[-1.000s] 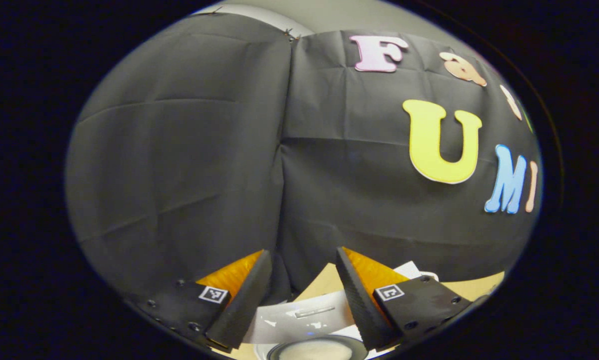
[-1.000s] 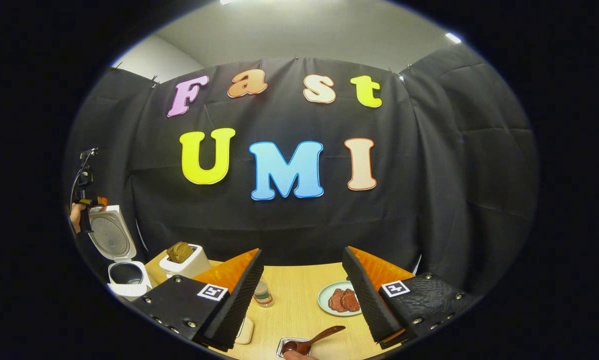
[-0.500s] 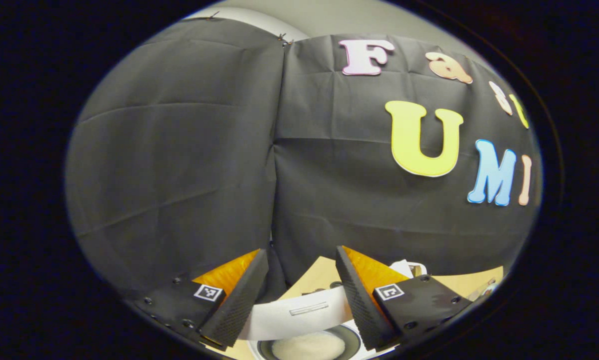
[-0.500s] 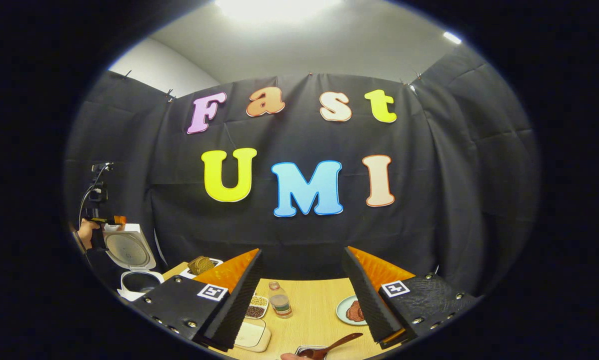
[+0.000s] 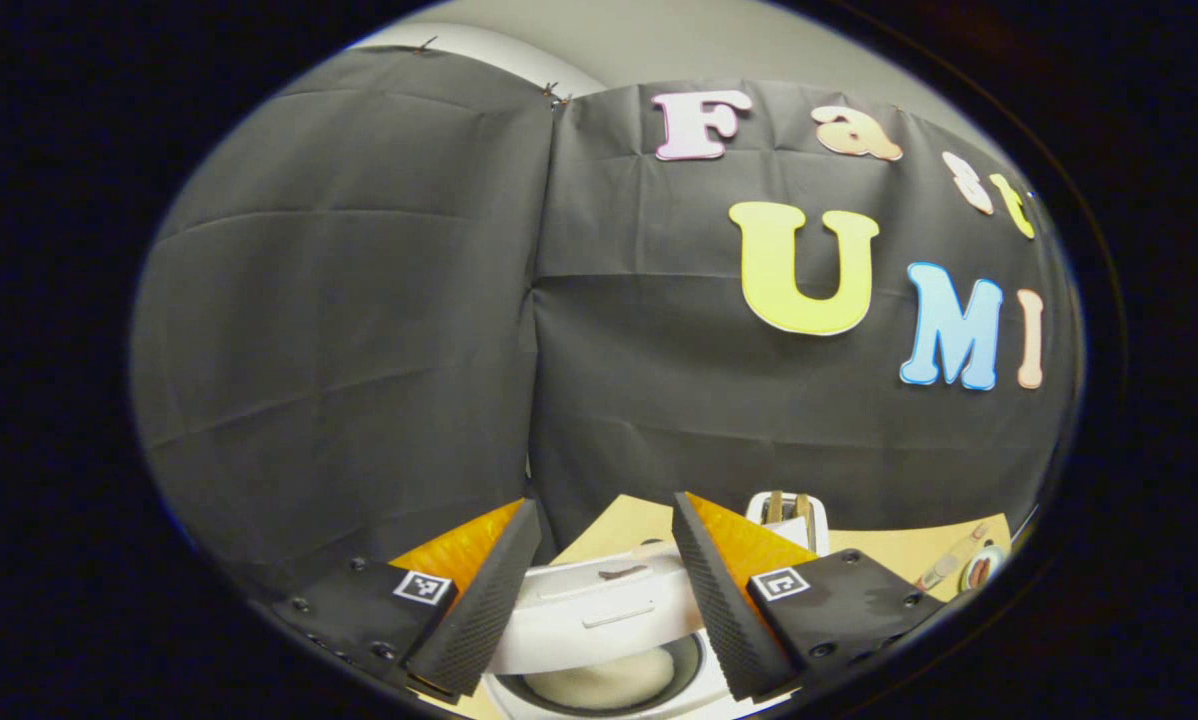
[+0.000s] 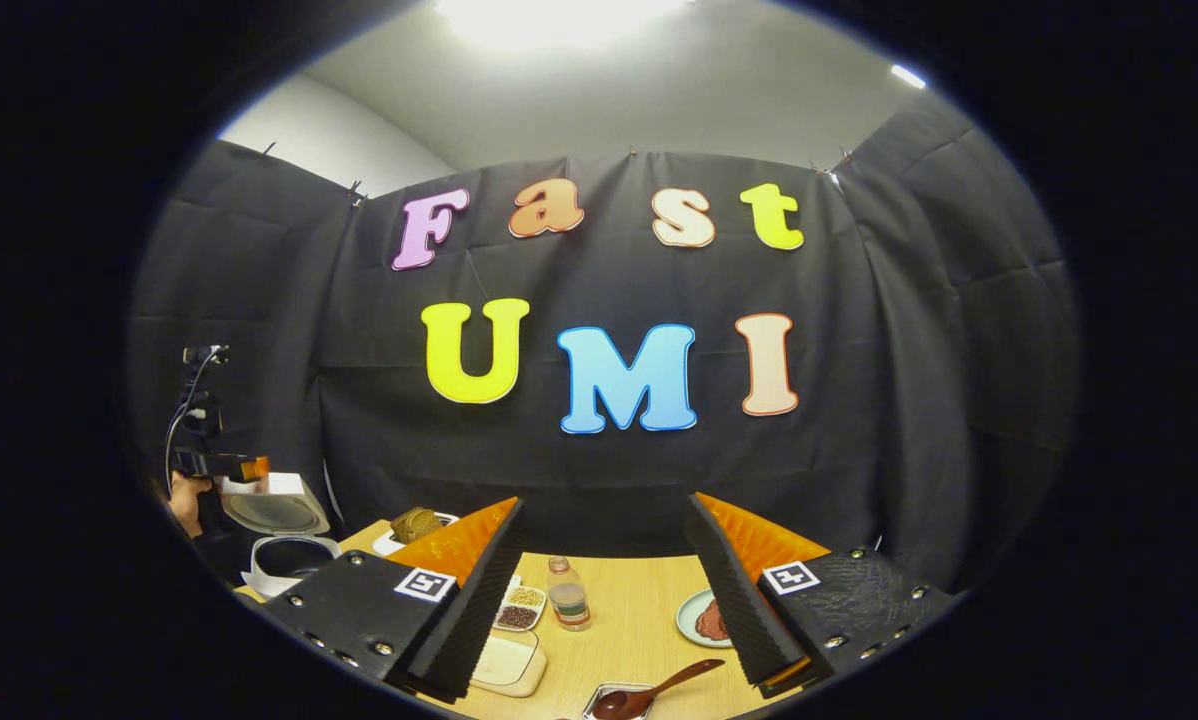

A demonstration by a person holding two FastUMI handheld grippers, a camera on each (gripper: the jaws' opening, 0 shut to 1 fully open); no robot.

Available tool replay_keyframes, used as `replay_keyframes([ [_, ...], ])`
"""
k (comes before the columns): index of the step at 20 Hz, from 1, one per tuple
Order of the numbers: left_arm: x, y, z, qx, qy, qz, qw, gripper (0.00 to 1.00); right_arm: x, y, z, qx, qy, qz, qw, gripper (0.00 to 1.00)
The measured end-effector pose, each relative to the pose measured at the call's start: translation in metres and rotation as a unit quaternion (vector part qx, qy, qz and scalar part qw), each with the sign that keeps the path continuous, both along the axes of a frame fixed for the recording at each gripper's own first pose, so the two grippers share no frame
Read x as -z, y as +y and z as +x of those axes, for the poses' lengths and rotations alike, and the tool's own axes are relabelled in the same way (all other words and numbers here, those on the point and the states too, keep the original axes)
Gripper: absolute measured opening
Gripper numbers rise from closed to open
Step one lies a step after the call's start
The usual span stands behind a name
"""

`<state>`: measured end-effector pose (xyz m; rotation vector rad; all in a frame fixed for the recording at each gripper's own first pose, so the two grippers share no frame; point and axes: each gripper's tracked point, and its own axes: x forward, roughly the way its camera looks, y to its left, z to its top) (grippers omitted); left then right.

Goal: Close the left gripper, press the button to open the rice cooker; take a wooden spoon from the chopstick holder with the right hand, scoop a spoonful of rice and pour it into the rice cooker, then put the wooden spoon back into the chopstick holder.

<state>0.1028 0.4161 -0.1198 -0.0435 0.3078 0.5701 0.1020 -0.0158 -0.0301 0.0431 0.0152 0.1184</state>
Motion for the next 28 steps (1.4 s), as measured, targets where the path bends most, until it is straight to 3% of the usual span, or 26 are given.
replay_keyframes([
  [16, 0.095, -0.056, -0.038, 0.0, 0.044, -0.057, 0.997, 0.93, 0.012, -0.009, -0.011, 0.003, 0.022, 0.002, 1.0, 0.96],
  [19, 0.111, -0.062, -0.038, 0.01, 0.067, -0.036, 0.997, 0.89, 0.022, -0.006, -0.01, -0.005, 0.04, 0.013, 0.999, 0.96],
  [22, 0.122, -0.062, -0.037, 0.006, 0.076, -0.055, 0.996, 0.92, 0.025, -0.006, -0.009, -0.003, 0.05, 0.024, 0.998, 0.96],
  [28, 0.149, -0.07, -0.038, 0.014, 0.108, -0.049, 0.993, 0.89, 0.023, 0.003, -0.012, -0.01, 0.043, 0.003, 0.999, 0.96],
])
